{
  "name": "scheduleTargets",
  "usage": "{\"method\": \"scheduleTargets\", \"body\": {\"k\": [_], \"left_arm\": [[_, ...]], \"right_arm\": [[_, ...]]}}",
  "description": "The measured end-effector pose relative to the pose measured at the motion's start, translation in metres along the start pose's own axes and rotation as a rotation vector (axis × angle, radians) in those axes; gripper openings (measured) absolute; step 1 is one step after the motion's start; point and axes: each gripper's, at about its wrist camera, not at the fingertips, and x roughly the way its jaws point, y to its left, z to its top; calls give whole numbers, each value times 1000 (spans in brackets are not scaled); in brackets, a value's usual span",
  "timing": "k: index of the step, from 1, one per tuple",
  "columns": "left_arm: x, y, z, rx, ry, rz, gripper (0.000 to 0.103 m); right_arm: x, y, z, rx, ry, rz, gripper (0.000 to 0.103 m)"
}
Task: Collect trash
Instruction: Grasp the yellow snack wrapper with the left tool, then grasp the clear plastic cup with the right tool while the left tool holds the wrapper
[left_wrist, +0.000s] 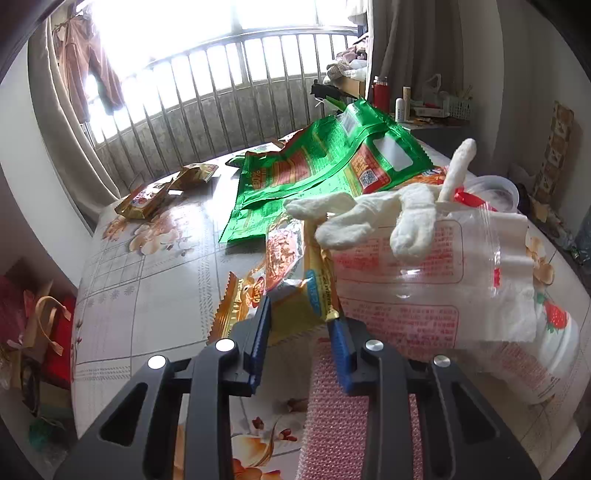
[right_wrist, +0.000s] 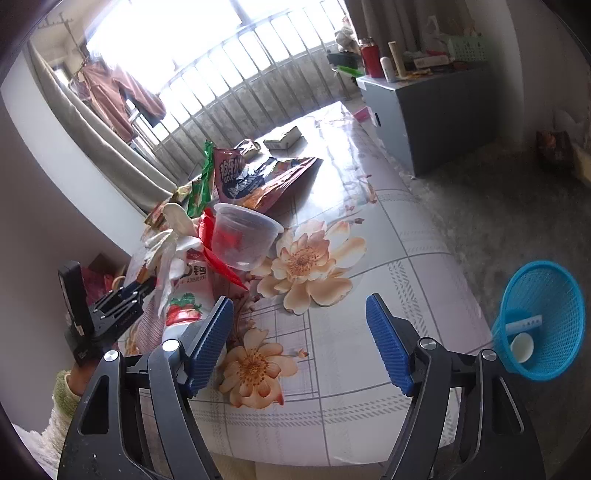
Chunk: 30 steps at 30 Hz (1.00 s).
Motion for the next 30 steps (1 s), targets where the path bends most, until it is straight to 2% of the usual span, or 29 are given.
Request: {"method": "scheduleTargets", "body": {"k": [4,9,16,19,23,30], "left_arm": [[-4,-4,-3,42,40,25,28],[-18,-12,-8,83,44,87,27],[-39,-16,-18,99,60,121,26],[-49,-16,-25,79,60,126,26],[-63,-16,-34,40,52,132,26],[-86,-10,-46,-39,12,106,26]], "right_arm": [[-10,0,-3,9,-19,18,69],[-17,-7,-5,27,-21,42,69],[-29,-16,-11,48,-34,65,69],[-28,-23,-14,74,-23,82,69],[-19,-30,-8,120,17,132,62],[8,-25,29,183,61,242,52]]}}
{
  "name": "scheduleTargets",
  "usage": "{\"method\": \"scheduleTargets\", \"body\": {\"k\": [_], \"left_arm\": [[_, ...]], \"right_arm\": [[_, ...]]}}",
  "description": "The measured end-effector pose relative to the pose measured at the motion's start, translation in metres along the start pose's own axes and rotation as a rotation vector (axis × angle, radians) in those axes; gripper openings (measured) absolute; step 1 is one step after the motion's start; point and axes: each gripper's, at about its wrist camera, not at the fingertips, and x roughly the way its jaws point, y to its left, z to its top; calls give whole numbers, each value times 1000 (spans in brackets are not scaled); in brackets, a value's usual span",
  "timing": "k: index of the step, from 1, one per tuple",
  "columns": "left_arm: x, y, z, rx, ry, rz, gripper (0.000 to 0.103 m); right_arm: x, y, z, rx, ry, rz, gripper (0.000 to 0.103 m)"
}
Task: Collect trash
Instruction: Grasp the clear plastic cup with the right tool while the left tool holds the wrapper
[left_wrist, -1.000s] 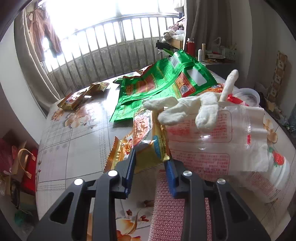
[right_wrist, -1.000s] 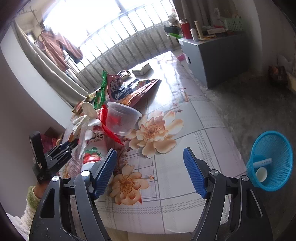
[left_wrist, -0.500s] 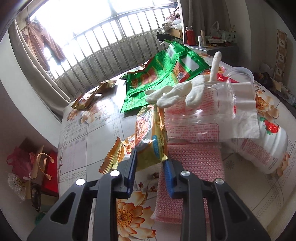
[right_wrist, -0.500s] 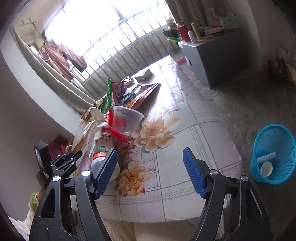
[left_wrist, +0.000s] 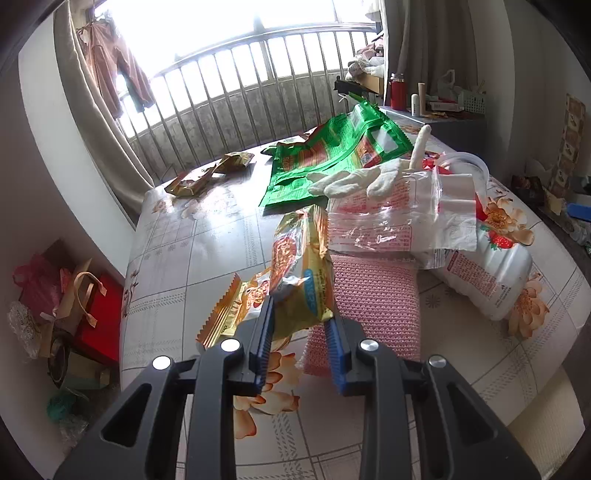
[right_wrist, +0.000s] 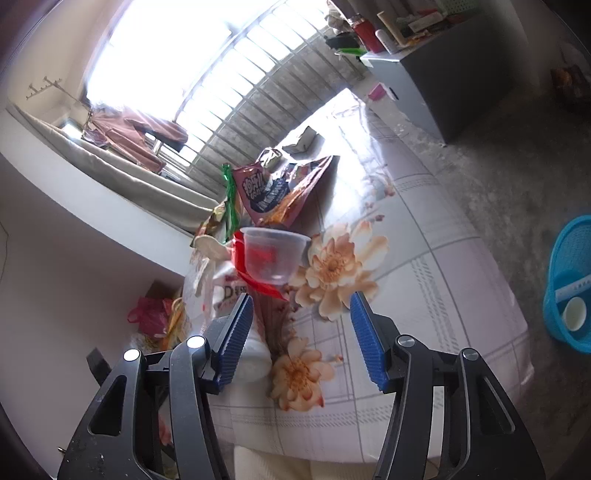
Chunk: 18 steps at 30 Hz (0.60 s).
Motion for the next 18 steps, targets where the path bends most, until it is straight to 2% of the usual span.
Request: {"method": "scheduleTargets", "body": {"k": [5,7,9,14,18], "left_arm": [[-16,7,-3,-51,-48,-35,26],[-23,11,-2,-71,-71,-39,26],[-31,14,0,-90,-103,-53,26],[-47,13,3,-129,-171,-104,26],[-51,8,6,-147,-197,-145,25]], "right_arm": [[34,3,30,58,49,83,50],[50,-2,37,132,100,151,49],[72,-12,45,223,157,182,46],[117,-32,64,387,254,167,44],[144,-28,71,370,327,100,43]]}}
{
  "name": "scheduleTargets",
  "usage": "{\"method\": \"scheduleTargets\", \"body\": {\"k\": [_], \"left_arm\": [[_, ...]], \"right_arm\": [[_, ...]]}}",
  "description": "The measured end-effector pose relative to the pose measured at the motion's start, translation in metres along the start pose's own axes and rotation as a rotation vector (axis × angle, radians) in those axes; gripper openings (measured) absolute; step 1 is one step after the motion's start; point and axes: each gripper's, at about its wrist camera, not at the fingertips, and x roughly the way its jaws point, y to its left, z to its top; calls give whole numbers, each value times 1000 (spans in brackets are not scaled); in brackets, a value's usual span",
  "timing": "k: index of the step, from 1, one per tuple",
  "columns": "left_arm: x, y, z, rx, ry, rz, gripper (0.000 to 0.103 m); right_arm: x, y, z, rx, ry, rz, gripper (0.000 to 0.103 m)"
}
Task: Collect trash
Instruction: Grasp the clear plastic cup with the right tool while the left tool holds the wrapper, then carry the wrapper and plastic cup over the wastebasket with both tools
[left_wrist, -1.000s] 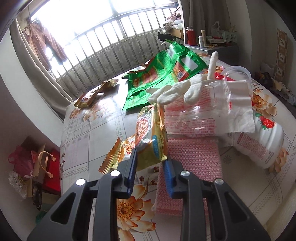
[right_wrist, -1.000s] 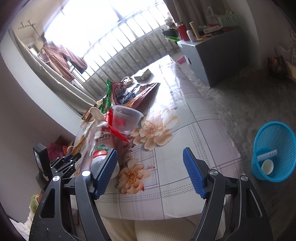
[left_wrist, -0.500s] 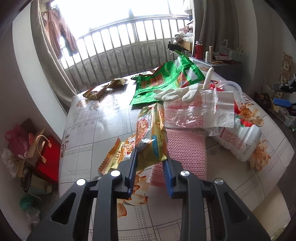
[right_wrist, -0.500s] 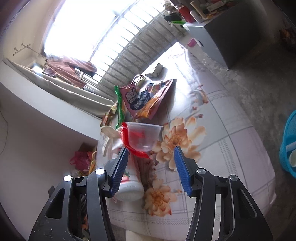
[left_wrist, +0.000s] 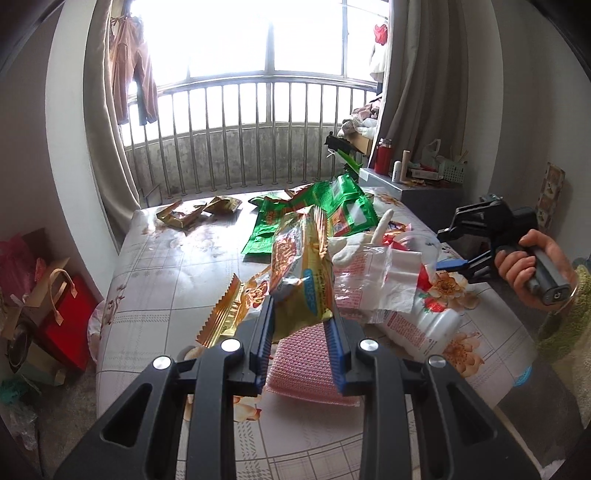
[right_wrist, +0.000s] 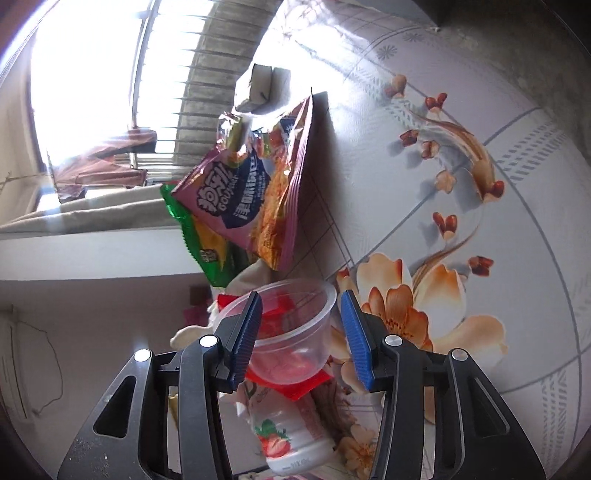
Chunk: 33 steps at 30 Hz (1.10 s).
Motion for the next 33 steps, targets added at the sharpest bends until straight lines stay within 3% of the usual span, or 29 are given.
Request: {"method": "scheduleTargets", "body": {"k": [5,12,19,26,33], "left_arm": [[-3,-7,2,-7,-23,-39,25],[-4,-11,4,-2,-35,-63,25],[-8,-12,5,-11,-45,-66,25],[-21,-24,11,10,-77,-85,25],[-24,-60,23,42,-78,-195,25]], "right_arm": [[17,-8,-8,28,78,1,29],[11,-26,-31,41,108,40,7],[-25,-30,-41,-2,27,38,3],[-78,-34,-61,-60,-119,39,1],[-129,-79,-88,-23,-191,111,1]]}}
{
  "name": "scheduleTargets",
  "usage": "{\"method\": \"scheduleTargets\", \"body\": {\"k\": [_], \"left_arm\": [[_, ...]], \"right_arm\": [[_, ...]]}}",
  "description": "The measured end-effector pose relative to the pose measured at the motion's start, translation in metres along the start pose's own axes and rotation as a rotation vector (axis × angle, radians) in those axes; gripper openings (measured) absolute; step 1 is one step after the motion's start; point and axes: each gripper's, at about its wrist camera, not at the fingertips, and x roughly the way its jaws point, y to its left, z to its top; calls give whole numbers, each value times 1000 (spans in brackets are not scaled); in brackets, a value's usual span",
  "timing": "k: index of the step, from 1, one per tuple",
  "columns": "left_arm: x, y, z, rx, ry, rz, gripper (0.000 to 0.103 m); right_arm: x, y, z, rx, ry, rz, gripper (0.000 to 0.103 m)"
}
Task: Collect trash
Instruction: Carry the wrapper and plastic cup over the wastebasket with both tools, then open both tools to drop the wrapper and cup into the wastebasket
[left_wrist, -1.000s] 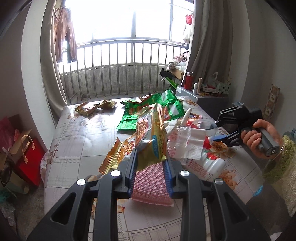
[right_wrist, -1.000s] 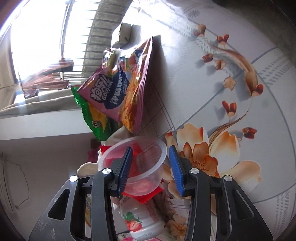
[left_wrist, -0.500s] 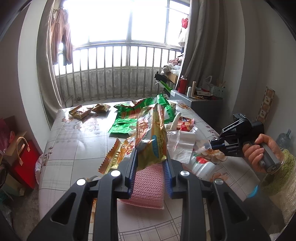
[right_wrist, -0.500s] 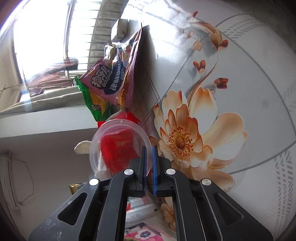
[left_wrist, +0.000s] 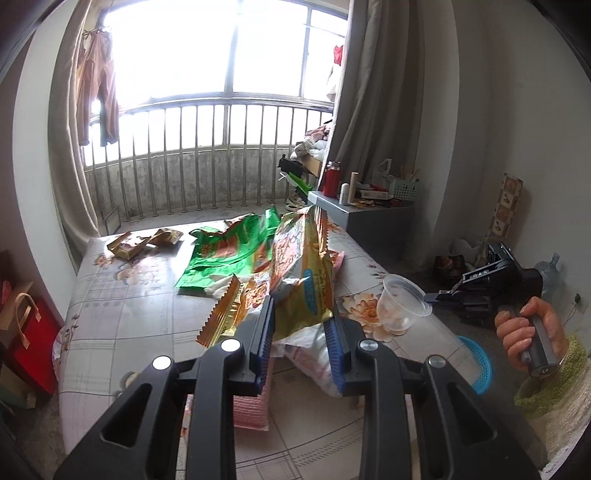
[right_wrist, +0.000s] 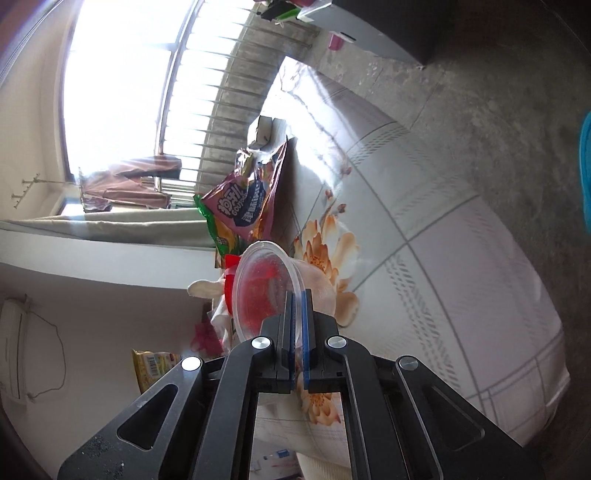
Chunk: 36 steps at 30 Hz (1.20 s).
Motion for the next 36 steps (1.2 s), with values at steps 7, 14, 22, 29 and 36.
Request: {"method": "scheduleTargets", "body": {"k": [7,14,22,29,36], "left_arm": [[29,-70,24,49,50,-207,25],[85,-177,36,138,172,-439,26],[182,-310,18,183,466,-647,26],[266,-410,-30,303,616,-618,60],[297,-419,-65,317,705,-477,74]], "right_arm": [[-80,-32,-20,33,-154,58,1],[-165,-93,-30,144,-379,12,1],[-207,-188,-30,343,-509,-127,1],[-200,-249,-7,479,-579,-198,14],[-182,-306,-7,586,-561,-290,50]]}}
